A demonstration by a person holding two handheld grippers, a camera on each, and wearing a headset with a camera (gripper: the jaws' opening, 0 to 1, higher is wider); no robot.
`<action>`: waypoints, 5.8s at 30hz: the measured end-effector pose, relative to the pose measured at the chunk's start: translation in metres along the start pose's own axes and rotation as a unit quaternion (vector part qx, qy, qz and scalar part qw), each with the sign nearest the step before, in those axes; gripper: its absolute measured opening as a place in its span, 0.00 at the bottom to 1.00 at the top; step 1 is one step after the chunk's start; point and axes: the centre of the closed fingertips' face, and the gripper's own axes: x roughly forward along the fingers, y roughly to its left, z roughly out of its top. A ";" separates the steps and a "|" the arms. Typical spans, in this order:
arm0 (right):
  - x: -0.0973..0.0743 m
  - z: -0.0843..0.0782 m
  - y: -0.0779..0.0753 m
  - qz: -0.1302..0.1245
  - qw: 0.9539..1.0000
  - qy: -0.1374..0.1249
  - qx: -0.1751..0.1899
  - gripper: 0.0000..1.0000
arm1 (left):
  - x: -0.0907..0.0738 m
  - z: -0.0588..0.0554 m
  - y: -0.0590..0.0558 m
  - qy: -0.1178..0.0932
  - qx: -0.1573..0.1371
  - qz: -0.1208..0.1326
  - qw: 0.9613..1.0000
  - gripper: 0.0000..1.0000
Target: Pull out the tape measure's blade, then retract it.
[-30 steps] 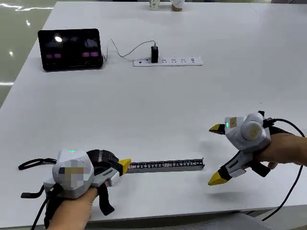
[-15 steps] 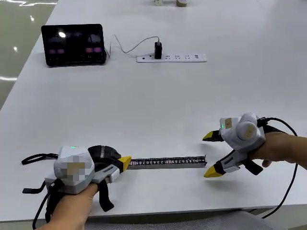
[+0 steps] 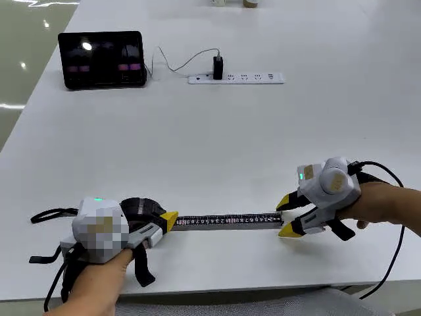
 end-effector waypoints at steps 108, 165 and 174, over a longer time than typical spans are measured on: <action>0.013 0.009 -0.007 -0.011 0.998 0.064 0.017 0.11 | 0.000 -0.008 -0.012 0.045 -0.011 -0.027 0.999 0.63; 0.022 0.022 -0.007 -0.004 0.997 0.076 0.015 0.11 | 0.000 -0.009 -0.011 0.048 -0.014 -0.033 0.998 0.63; 0.025 0.026 -0.007 -0.005 0.997 0.070 0.016 0.11 | -0.001 -0.009 -0.011 0.049 -0.016 -0.036 0.998 0.63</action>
